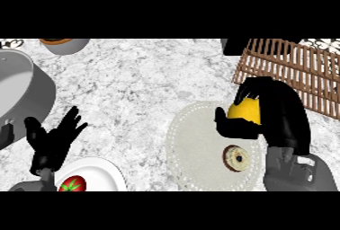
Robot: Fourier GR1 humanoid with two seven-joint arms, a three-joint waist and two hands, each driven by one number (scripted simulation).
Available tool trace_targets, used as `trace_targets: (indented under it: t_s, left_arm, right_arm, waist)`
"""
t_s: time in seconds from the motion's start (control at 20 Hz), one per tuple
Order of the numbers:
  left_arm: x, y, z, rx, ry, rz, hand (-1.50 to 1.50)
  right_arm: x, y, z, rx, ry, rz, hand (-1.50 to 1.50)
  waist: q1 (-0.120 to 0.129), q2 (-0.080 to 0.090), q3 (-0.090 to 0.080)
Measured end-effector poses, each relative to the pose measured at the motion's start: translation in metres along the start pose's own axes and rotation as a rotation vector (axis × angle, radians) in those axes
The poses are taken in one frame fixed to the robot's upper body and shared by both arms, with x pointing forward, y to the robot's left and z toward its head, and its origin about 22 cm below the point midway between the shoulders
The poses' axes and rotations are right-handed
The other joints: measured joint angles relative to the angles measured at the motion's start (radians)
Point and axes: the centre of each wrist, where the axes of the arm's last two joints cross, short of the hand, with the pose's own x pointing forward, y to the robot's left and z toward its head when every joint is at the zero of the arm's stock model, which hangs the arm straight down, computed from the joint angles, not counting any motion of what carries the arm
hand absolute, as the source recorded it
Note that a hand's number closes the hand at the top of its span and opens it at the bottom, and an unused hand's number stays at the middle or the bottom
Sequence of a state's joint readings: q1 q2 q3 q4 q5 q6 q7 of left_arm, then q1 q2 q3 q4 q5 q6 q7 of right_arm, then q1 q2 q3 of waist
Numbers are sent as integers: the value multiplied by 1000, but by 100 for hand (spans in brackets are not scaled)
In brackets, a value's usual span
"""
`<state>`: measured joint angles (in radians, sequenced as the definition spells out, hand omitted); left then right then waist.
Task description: Pick the lemon from the placemat and place it in the tiered shelf
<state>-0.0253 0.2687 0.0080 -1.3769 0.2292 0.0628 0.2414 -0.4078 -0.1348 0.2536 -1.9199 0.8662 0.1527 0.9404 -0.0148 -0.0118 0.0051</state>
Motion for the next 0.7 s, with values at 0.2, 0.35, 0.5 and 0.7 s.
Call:
trace_targets:
  t_s: [0.2,0.35,0.5,0.7]
  left_arm:
    - [5,-5,0,-8,14,1,0]
    - [5,-5,-1,-8,17,-1,0]
    - [2,-7,1,-15,7,1,0]
    - [3,-9,2,-16,4,-2,0]
  right_arm:
    - [19,-48,11,-142,-24,-27,150]
    - [26,-81,16,-221,-51,-56,150]
    - [31,-110,9,-284,-59,-67,150]
    - [33,-145,-7,-329,-43,-85,150]
  waist:
    - [2,0,-2]
    - [3,1,-2]
    - [6,2,-3]
    - [9,2,-2]
